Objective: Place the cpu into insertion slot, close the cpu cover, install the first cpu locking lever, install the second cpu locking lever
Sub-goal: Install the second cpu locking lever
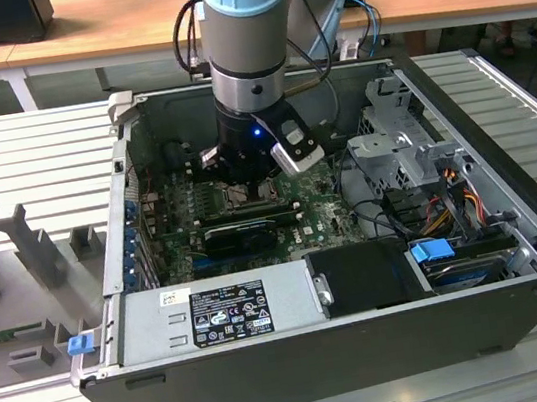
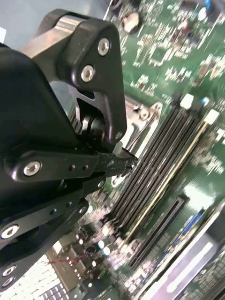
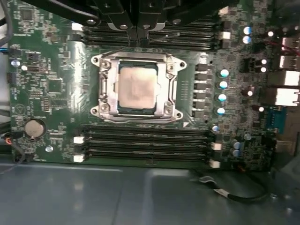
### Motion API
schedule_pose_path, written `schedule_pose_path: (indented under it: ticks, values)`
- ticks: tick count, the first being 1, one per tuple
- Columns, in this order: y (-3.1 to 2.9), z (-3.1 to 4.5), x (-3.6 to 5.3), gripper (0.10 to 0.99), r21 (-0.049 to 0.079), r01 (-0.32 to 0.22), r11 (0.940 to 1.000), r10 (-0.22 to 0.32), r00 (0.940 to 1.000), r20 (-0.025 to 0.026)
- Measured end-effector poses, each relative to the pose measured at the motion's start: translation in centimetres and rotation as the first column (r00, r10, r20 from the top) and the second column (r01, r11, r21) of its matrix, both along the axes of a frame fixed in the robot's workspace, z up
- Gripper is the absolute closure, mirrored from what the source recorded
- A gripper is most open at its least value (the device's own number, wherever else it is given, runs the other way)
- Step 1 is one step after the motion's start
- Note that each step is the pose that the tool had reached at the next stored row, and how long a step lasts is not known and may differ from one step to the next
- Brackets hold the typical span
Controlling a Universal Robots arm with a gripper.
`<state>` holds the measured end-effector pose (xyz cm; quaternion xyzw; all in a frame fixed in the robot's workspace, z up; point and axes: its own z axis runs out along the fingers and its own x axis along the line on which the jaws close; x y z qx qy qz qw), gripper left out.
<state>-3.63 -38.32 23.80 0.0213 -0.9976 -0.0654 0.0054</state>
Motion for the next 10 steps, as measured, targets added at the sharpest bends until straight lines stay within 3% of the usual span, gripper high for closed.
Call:
schedule_pose_path:
  ticks: [5,10]
  values:
    - [-0.03,-0.09,-0.95,0.98,0.008,-0.002,1.0,0.002,1.0,0.0]
    - [-0.04,-0.31,-1.16,0.98,0.009,-0.004,1.0,0.004,1.0,-0.0001]
